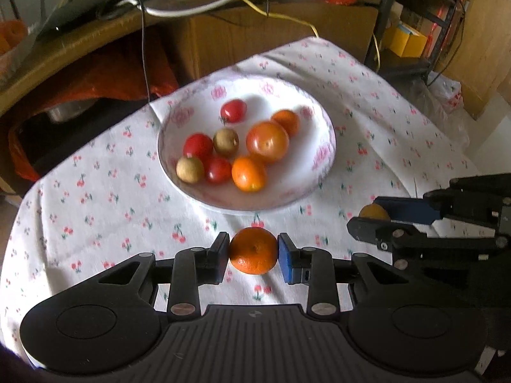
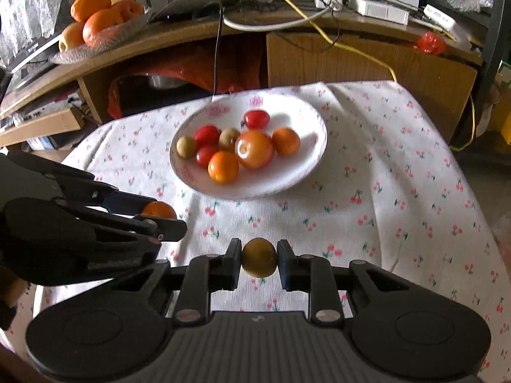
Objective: Organize fruits
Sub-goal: 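Lower the tangerine into the bowl and open the left tool while the right tool releases the potato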
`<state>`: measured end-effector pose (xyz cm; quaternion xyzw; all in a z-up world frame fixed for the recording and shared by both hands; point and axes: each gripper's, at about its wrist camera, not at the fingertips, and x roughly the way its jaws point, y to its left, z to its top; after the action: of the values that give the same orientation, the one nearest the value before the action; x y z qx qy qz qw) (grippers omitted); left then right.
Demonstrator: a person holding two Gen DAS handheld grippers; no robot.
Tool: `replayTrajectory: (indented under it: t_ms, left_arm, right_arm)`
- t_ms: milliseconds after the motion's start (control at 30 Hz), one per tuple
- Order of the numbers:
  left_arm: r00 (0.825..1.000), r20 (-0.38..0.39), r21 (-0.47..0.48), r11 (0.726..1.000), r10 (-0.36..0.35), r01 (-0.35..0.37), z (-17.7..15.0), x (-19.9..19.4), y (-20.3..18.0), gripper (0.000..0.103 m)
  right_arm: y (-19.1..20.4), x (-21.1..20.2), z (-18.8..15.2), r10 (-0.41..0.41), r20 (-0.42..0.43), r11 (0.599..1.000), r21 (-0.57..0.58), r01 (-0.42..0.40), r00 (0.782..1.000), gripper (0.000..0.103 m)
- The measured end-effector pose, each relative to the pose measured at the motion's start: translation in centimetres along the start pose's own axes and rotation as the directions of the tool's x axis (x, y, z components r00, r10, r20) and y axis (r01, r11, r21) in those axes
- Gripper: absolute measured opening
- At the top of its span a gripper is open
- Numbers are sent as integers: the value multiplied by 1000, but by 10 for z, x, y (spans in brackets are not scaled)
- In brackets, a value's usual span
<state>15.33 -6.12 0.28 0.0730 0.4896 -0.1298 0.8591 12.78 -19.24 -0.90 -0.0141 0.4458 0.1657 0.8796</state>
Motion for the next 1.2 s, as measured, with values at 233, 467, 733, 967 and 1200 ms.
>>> replayTrajectory:
  t_ms: [233,467,733,967,1200]
  left_arm:
    - [999,29,-9,1000,24,-24,23,4,2,40]
    - [998,44,-29,999,34,-33,43,12,7,39]
    - [998,44,-43,998,55,-53,62,28,16,39]
    - [997,37,-58,996,63,-61,72,41,23,39]
    - [998,31,-73,996,55,-52,78,49,27,39]
  right_arm:
    - [2,1,19,1,32,1000,3,-1,999,24]
    - [-7,9,42,-13,54,999,33,11,998,24]
    - [-16,31,62,-19,49,998,56,16,999,24]
    - [-20,47,73,-22,48,998,67,18,999,25]
    - [-22,57,78,-32,45,997,70,29,998,26]
